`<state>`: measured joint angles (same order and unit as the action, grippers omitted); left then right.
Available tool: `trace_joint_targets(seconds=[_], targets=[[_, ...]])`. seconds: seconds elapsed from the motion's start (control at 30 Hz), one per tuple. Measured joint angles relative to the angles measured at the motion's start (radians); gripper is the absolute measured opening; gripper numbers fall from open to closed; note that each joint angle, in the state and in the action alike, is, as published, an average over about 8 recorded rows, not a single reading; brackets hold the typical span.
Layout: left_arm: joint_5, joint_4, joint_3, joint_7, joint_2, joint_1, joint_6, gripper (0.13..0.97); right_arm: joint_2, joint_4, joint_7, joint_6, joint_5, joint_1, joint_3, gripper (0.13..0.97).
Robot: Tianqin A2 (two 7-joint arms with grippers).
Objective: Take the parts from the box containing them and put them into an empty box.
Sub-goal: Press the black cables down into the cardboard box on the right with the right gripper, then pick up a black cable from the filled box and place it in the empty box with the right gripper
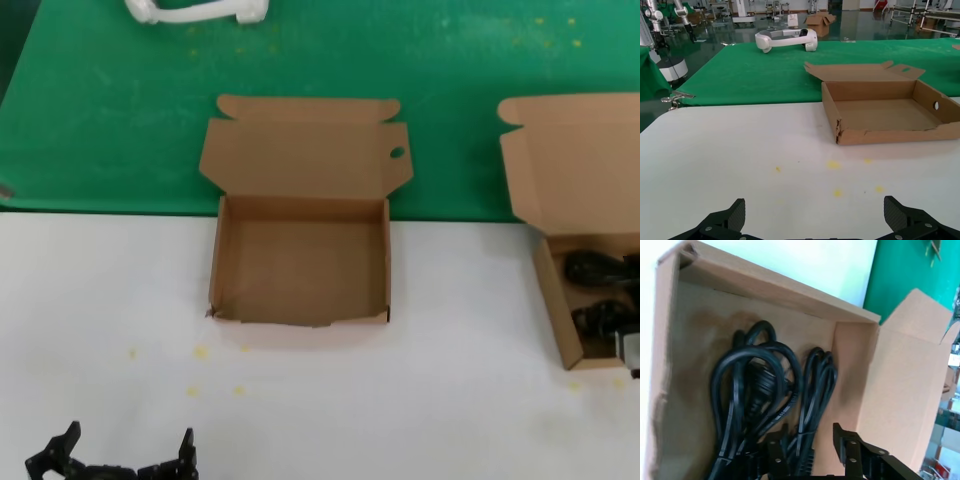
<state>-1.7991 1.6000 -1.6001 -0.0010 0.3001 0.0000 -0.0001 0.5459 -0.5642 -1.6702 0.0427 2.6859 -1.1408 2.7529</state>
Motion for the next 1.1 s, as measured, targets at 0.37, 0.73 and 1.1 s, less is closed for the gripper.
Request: trace_joint_targets(seconds=[0.37, 0.73, 1.1], targets=[[0.000, 0.000, 0.000, 0.000, 0.000, 0.000, 0.000, 0.966, -0.094, 0.217, 0.421, -0.165, -0.434, -0.060, 0.000, 0.287], [0.000, 0.000, 0.000, 0.000, 0.000, 0.000, 0.000, 0.966, -0.063, 0.144, 0.882, -0.200, -0.884, -0.060, 0.000, 0.239], [0.000, 0.000, 0.000, 0.000, 0.000, 0.000, 0.000, 0.966, 0.033, -0.080, 1.323, -0.247, -1.316, -0.034, -0.030, 0.221]])
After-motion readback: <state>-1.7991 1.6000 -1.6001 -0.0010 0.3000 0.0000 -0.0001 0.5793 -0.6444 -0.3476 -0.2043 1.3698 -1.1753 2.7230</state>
